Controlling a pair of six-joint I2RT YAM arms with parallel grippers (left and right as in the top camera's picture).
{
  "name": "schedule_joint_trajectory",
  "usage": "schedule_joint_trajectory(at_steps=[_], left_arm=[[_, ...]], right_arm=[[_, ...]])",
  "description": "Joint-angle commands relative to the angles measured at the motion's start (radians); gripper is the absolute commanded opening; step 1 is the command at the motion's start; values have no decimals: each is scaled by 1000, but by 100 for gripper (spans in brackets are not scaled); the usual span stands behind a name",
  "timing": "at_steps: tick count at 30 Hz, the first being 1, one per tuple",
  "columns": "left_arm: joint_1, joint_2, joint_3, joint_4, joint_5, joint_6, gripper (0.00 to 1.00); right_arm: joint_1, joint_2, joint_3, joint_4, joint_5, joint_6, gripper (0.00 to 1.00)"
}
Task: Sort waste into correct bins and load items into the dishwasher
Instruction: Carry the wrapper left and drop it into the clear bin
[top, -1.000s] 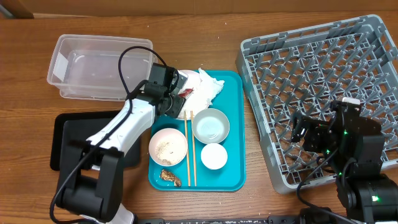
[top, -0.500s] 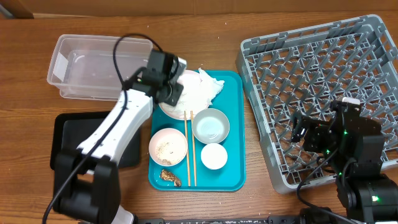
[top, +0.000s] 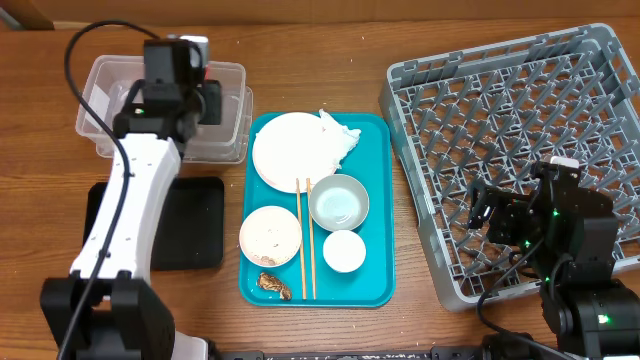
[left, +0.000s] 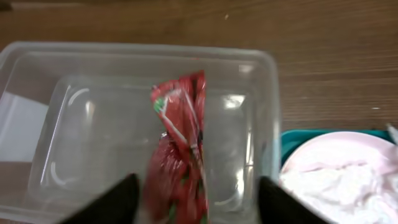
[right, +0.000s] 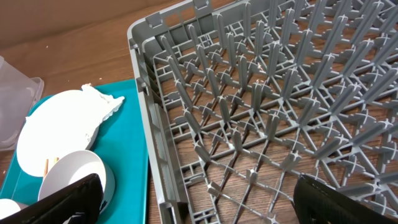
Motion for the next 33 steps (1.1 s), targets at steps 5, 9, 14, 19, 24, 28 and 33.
schedule_joint_trajectory(at_steps=[5, 9, 14, 19, 24, 28, 33], left_arm=[[-33, 27, 3, -16, 358, -44, 68], [-116, 37, 3, -45, 396, -53, 73], [-223, 96, 3, -80, 348, -53, 73], [-300, 201, 3, -111, 245, -53, 73], [-329, 296, 3, -118, 192, -53, 72], [-330, 343, 3, -130, 178, -53, 68], [-330, 363, 3, -146, 135, -53, 38]], right_arm=[[0, -10, 21, -5, 9, 1, 100], [0, -10, 21, -6, 9, 1, 100], [0, -10, 21, -13, 9, 1, 100], [0, -10, 21, -23, 9, 0, 100], [0, -10, 21, -24, 9, 1, 100], [0, -10, 21, -25, 9, 0, 100], [0, -10, 21, -25, 9, 1, 100]])
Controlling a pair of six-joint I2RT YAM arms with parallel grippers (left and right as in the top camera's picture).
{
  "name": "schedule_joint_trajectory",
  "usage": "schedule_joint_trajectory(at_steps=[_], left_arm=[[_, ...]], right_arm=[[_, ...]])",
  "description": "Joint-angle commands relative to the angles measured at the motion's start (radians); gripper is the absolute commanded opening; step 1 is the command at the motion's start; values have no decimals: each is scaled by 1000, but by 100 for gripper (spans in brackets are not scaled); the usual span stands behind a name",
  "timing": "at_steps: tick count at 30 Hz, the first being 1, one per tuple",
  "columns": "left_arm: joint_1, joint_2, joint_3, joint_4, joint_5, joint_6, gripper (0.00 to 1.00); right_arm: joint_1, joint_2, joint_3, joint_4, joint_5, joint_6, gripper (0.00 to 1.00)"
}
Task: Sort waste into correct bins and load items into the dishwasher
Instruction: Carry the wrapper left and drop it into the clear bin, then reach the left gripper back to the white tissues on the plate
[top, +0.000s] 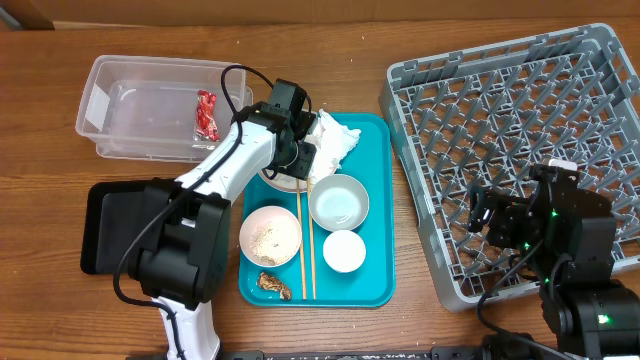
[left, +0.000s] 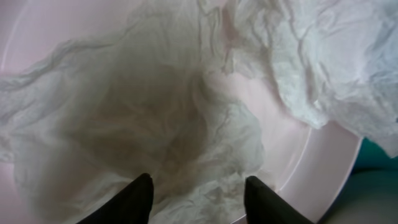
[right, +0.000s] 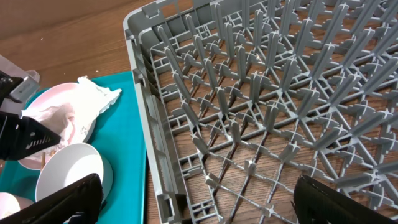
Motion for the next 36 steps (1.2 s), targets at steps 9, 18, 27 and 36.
schedule_joint_trajectory(at_steps=[9, 18, 27, 36], left_arm=[[-1, -21, 66, -41, -74, -6, 4], [-1, -37, 129, -119, -74, -7, 4], [33, -108, 214, -151, -77, -21, 4], [23, -70, 176, -146, -70, -28, 53]], right_arm=[[-1, -10, 21, 4, 9, 0, 100], [-1, -10, 21, 1, 9, 0, 100], [-1, -10, 21, 2, 10, 0, 100], [-1, -10, 21, 2, 9, 0, 100]])
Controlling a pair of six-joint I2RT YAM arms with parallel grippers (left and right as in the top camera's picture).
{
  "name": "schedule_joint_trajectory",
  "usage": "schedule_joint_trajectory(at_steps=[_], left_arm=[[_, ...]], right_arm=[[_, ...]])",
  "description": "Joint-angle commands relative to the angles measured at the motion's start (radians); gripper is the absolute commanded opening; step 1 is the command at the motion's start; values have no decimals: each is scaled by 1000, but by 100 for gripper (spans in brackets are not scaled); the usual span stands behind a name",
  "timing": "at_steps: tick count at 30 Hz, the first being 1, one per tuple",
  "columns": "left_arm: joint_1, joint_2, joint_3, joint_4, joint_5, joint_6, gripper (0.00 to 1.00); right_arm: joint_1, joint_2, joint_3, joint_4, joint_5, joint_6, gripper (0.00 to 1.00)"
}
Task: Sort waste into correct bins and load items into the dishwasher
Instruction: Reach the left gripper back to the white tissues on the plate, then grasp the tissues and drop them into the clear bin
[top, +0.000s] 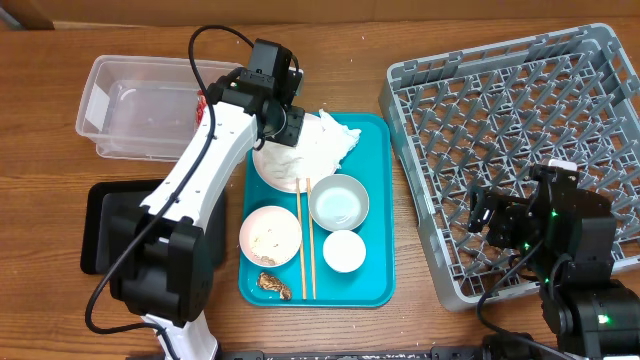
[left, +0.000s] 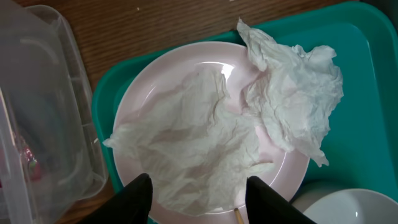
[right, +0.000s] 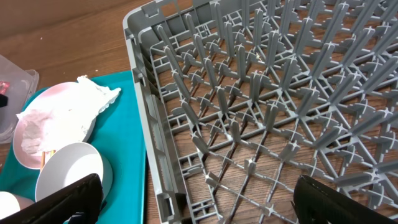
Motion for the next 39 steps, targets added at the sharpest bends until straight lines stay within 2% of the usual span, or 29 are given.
schedule_joint_trajectory(at_steps=[1, 9, 13, 15, 16, 17, 24, 29, 33, 39], left_arm=[[-14, 42, -26, 0, -3, -8, 55], [-31, 189, -30, -17, -3, -8, 59], [-31, 229, -30, -31, -3, -12, 52], [-31, 230, -30, -41, -4, -11, 43], [-31, 228, -30, -41, -4, -10, 31], [-30, 221, -28, -42, -5, -10, 4], [-21, 142, 129, -153, -42, -11, 4], [22, 38, 234, -174, -111, -11, 4], [91, -35, 247, -154, -173, -12, 4], [209, -32, 244, -159, -182, -11, 5]], right_arm=[[-1, -10, 21, 5, 9, 1, 100], [-1, -10, 21, 4, 9, 1, 100], [-1, -10, 21, 4, 9, 1, 100], [-1, -10, 21, 5, 9, 1, 100], [-1, -10, 21, 5, 9, 1, 100], [-1, -10, 21, 5, 9, 1, 100], [-1, -10, 21, 1, 10, 1, 100], [-1, -10, 21, 1, 10, 1, 100], [-1, -10, 21, 1, 10, 1, 100], [-1, -10, 21, 1, 10, 1, 100]])
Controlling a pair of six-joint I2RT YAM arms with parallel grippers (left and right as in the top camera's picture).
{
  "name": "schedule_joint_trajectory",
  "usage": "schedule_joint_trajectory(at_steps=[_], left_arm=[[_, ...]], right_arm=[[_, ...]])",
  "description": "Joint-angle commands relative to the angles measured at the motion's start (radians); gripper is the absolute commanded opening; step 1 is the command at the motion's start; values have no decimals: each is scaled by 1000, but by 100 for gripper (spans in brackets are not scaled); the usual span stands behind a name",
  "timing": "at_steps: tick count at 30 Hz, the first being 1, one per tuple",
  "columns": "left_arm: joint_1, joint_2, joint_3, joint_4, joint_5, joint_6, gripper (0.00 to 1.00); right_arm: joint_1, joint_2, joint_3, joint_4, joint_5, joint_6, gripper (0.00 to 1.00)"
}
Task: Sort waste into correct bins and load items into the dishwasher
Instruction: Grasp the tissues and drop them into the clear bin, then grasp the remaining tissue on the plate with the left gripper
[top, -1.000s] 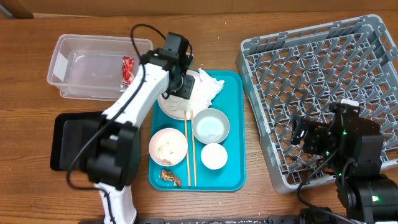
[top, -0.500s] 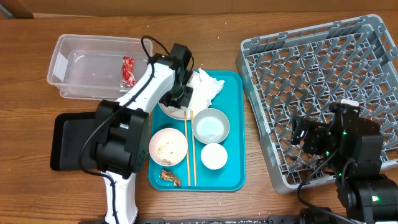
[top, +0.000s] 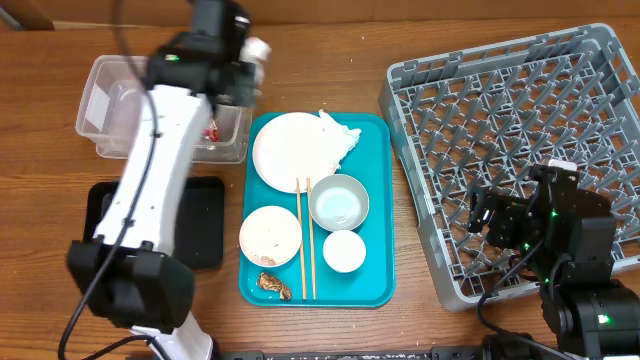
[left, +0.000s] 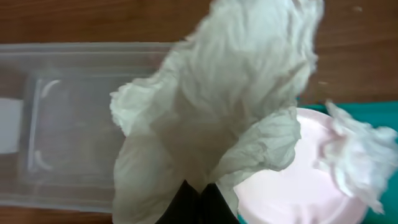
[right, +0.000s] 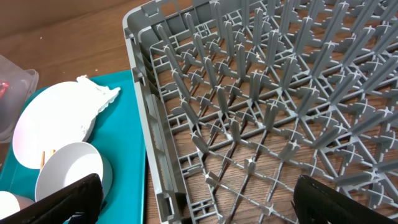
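My left gripper (left: 200, 194) is shut on a crumpled white napkin (left: 236, 93), which hangs over the right end of the clear plastic bin (left: 62, 124). In the overhead view the left gripper (top: 245, 62) sits above that bin (top: 110, 100), where a red wrapper (top: 210, 130) lies. The pink plate (top: 285, 150) on the teal tray (top: 375, 260) has a second napkin (top: 340, 135) at its right edge. My right gripper (right: 199, 196) stands open over the near left corner of the grey dish rack (right: 261, 93), holding nothing.
The tray also carries a grey bowl (top: 339, 202), a small white cup (top: 344, 250), a soiled bowl (top: 270, 235), chopsticks (top: 305, 240) and a food scrap (top: 274, 285). A black bin (top: 200, 230) lies in front of the clear bin.
My left gripper was open above the plate with both napkins on it. Now it is shut on one napkin and holds it over the clear bin. The right arm is unchanged.
My left gripper was first open over the clear bin with the red wrapper in it. Then it was low over the napkin on the plate, then open higher above the plate. Now it holds that napkin over the clear bin.
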Motion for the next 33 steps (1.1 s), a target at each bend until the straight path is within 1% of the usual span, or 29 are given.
schedule_joint_trajectory(at_steps=[1, 2, 3, 5, 6, 9, 11, 13, 18, 23, 28, 33], left_arm=[[66, 30, -2, -9, -34, -7, 16], [77, 36, -3, -9, -33, -7, 35], [89, 37, -3, -9, -27, -11, 51], [100, 40, -2, -8, 9, -33, 64], [101, 40, -2, -6, 45, -33, 68], [91, 40, -2, -6, 170, -40, 68], [69, 41, -3, -6, 284, -52, 68], [41, 43, -3, -2, 335, -52, 68], [-69, 75, -3, 22, 333, -60, 69], [-171, 153, -3, 45, 325, -60, 70], [-232, 260, -3, 58, 324, -60, 68], [-256, 364, -3, 56, 267, -65, 66]], right_arm=[[0, -10, 21, 2, 10, 0, 100], [0, -10, 21, 2, 9, 0, 100], [0, -10, 21, 2, 9, 0, 100], [0, -10, 21, 2, 10, 0, 100], [0, -10, 21, 2, 9, 1, 100], [0, -10, 21, 2, 9, 0, 100], [0, -10, 21, 2, 10, 0, 100], [0, -10, 21, 2, 9, 1, 100], [0, -10, 21, 2, 9, 1, 100], [0, -10, 21, -3, 9, 1, 100], [0, -10, 21, -13, 9, 0, 100], [0, -10, 21, -20, 9, 0, 100]])
